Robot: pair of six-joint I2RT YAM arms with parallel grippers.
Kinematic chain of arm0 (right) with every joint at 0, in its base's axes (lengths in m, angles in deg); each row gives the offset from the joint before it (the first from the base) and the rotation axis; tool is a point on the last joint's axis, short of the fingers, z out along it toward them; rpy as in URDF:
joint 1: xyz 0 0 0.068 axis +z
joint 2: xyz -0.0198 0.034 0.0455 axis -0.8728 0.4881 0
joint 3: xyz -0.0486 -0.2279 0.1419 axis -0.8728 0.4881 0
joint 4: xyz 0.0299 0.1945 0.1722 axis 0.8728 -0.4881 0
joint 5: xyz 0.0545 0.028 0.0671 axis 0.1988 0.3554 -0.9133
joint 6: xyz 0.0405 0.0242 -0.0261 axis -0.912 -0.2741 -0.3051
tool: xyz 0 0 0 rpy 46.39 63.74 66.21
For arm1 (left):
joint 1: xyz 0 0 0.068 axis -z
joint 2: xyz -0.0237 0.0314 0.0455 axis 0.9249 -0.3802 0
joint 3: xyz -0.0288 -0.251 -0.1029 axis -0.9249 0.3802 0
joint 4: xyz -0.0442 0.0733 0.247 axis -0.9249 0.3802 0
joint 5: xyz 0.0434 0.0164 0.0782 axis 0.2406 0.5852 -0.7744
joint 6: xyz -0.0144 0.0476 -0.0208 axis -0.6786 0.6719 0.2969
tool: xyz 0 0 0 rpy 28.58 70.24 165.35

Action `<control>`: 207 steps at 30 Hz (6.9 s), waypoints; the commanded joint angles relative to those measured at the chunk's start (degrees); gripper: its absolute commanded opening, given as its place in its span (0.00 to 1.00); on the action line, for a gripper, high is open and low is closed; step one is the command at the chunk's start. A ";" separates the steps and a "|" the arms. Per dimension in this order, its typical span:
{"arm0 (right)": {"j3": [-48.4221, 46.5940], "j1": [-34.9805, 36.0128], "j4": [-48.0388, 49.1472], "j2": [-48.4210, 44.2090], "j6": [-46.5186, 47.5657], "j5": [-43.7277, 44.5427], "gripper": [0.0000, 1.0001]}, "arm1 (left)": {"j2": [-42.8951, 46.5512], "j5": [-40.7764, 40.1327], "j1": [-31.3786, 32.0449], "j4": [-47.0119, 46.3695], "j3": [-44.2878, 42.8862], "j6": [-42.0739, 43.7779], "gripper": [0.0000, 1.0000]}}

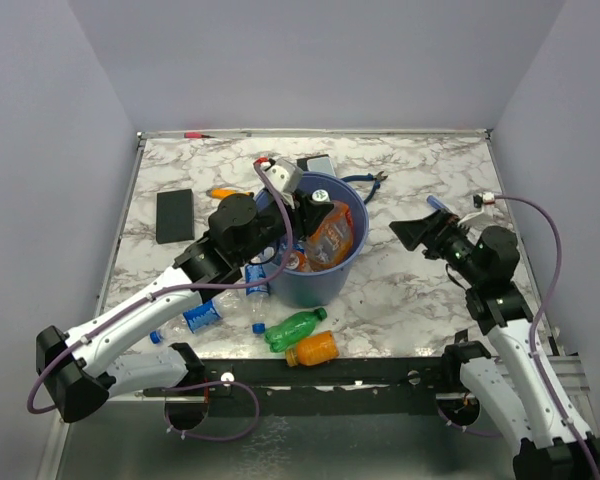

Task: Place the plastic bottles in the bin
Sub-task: Place the plastic bottle in the trash bin, then move the trash bin to the center of the board, then pick up the plastic bottle at the center of the board.

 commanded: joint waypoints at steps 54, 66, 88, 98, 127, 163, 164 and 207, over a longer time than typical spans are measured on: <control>1.27 0.10 8.31 3.63 -3.17 -10.97 0.98 | 0.27 0.83 0.73 8.71 4.37 19.51 0.14; -0.12 0.05 5.86 2.58 -1.84 -9.68 0.98 | 6.67 2.72 0.85 7.70 -1.32 16.16 0.99; 6.37 0.05 6.54 2.22 -7.50 -13.15 0.98 | 18.78 -27.68 -0.67 19.51 9.34 -24.77 0.99; 11.31 0.02 13.26 2.40 -13.39 -15.61 0.98 | 15.05 -23.32 -1.67 14.50 13.07 -27.32 0.95; 5.72 0.05 4.00 2.06 -9.61 -2.65 0.99 | -4.74 -29.41 -2.97 -1.75 1.21 -19.34 0.00; -4.00 0.05 -18.34 -6.14 -2.81 10.73 1.00 | -11.16 -31.08 -13.83 4.53 -11.54 -23.15 0.99; -3.75 0.05 -18.79 -6.60 -2.81 11.11 1.00 | -10.07 -33.01 -14.44 4.53 -10.34 -23.73 0.99; -7.37 2.93 -23.34 -11.54 4.80 22.73 1.00 | -59.01 -16.68 -24.20 13.15 -26.87 -55.33 0.99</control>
